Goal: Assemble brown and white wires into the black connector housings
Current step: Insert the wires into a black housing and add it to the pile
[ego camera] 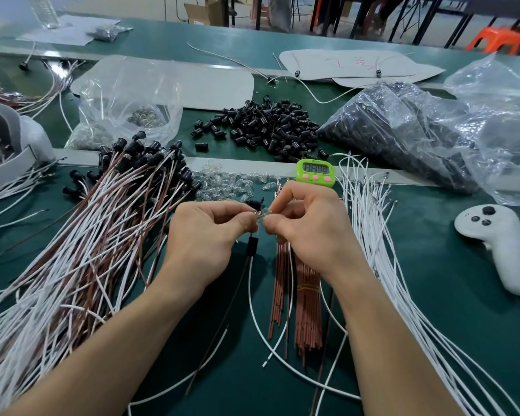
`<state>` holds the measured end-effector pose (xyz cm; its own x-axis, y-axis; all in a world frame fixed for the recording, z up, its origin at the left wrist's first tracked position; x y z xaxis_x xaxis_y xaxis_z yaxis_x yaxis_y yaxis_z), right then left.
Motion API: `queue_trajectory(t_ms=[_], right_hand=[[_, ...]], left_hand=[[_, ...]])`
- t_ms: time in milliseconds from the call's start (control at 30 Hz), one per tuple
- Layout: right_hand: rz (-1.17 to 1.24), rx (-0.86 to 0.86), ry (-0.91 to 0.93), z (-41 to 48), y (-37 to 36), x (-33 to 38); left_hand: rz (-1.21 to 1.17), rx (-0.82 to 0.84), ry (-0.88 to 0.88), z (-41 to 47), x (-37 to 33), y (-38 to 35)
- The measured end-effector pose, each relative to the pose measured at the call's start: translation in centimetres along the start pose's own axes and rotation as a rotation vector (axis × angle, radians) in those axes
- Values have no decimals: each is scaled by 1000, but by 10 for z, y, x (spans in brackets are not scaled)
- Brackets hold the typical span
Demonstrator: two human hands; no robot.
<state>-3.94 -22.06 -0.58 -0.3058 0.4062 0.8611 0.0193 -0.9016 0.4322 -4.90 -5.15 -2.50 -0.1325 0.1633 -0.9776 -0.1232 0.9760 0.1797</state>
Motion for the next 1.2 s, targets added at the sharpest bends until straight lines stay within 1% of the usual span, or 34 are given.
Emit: queue_trajectory(t_ms=[100,233,467,700,833,933,1000,1133,1200], right_hand=[[-52,34,17,-1,0,2],[-104,38,50,-2,-2,4],[-34,57,65,-2,-2,2],[-27,52,80,-3,-6,0],[-62,22,98,-4,-9,2],[-53,20,101,-4,-9,4],[-38,19,105,-4,-7,6],[62,21,110,-3,-3,9],[129,34,102,-3,-1,9]], left_hand=[[23,-3,-4,1,1,1],[126,-29,-27,0,2,1],[147,-25,-54,-2,1,3],[226,-58,-159,-9,-2,2],[309,-96,-266,-11,-3,1],[312,-112,-314,-12,-4,1],[281,-96,-280,-12,-4,3],[137,9,-85,-4,-1,5],[83,60,-29,-3,-1,3]])
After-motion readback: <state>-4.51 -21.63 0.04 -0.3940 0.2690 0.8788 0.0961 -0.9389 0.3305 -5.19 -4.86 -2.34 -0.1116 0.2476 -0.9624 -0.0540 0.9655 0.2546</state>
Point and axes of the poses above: each hand's wrist, its own z-axis towards the middle knuckle, its own y-axis out of the back of the hand, x = y × z, the point moved 3 cm from there along z, towards the middle knuckle, and after that the axes turned 11 degrees about y, right-handed, at the moved point
